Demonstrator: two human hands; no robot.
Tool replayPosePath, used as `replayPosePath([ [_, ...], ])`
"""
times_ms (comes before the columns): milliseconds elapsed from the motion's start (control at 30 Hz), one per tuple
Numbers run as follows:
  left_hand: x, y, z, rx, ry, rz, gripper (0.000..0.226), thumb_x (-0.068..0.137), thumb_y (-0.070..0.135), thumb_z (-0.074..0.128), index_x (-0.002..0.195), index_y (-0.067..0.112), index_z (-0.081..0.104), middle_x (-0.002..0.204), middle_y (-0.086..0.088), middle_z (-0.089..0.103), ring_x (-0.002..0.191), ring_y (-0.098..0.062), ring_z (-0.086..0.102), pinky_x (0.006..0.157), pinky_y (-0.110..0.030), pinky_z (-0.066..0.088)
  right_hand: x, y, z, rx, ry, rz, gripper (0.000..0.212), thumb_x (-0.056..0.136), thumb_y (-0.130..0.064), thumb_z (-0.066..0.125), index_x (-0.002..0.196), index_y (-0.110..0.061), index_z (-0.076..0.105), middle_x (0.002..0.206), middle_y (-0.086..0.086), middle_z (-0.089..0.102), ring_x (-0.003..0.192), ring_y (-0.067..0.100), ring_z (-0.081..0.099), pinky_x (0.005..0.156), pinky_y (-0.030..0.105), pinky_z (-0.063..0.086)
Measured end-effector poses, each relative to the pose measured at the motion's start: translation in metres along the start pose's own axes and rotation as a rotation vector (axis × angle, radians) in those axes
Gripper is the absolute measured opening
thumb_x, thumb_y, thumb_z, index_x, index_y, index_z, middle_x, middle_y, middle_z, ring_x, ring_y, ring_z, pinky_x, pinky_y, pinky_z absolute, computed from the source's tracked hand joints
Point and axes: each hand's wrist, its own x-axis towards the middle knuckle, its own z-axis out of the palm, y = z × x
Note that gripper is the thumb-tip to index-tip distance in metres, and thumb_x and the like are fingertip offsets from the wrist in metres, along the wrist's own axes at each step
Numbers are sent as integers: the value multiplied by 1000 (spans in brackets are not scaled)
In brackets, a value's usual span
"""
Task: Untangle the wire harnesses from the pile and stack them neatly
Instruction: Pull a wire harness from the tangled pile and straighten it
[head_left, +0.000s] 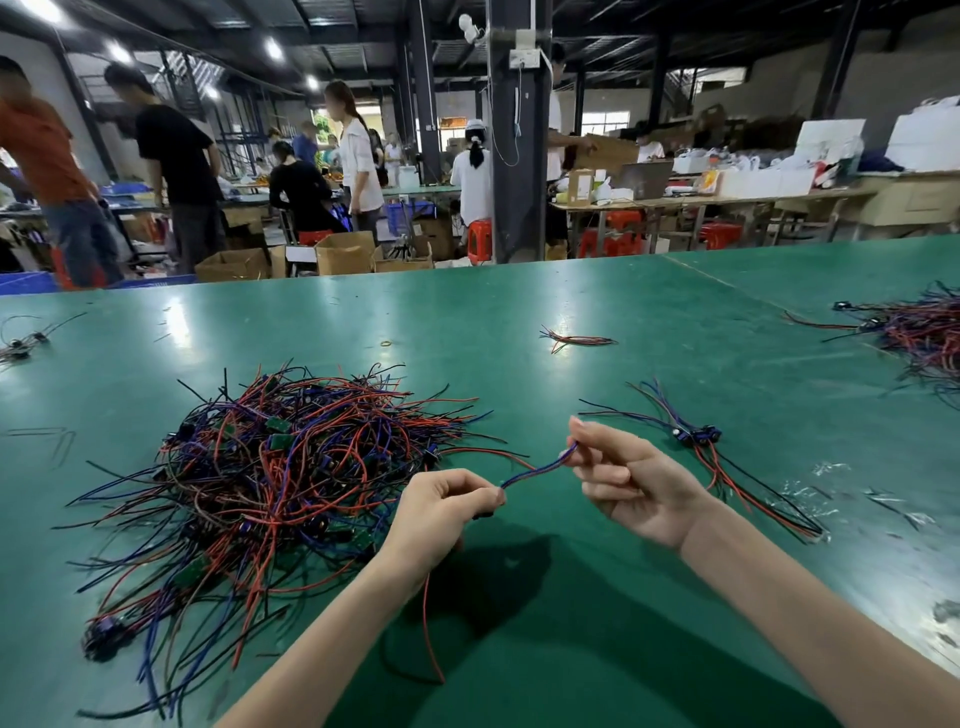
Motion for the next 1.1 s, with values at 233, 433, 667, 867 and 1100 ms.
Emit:
replayPosePath([
  [233,-5,2,4,-32,-79,8,19,80,8,70,62,16,72,56,4,61,40,-3,45,40,-19,36,8,-2,-11,12,107,-250,24,75,-16,66,56,-15,52,56,3,59,30,0,31,29,11,24],
  [433,-17,11,11,-126,-117,54,9,67,21,71,63,13,73,56,3,60,54,-4,51,43,-20,38,25,6,-37,-691,526,-683,28,84,-9,70,62,-9,52,54,6,60,37,9,42,40,18,34],
  [667,-26,18,21,-151,-171,47,12,71,15,72,60,11,71,54,1,57,47,-4,47,41,-18,36,28,14,-47,-1508,537,-1138,29,82,-8,73,62,-2,52,49,5,47,44,26,43,48,34,38],
  [867,-22,18,20,-151,-148,23,23,80,2,66,59,11,70,57,-1,58,51,-5,48,41,-19,36,23,-1,-39,-398,519,-548,26,83,-8,69,64,-9,51,54,7,65,31,8,38,33,15,26],
  [1100,-22,14,20,-128,-172,21,23,81,3,66,61,12,70,57,2,59,51,-4,49,41,-19,36,21,-4,-31,182,429,-163,21,91,-3,52,71,-7,48,49,4,56,22,2,26,24,10,16],
])
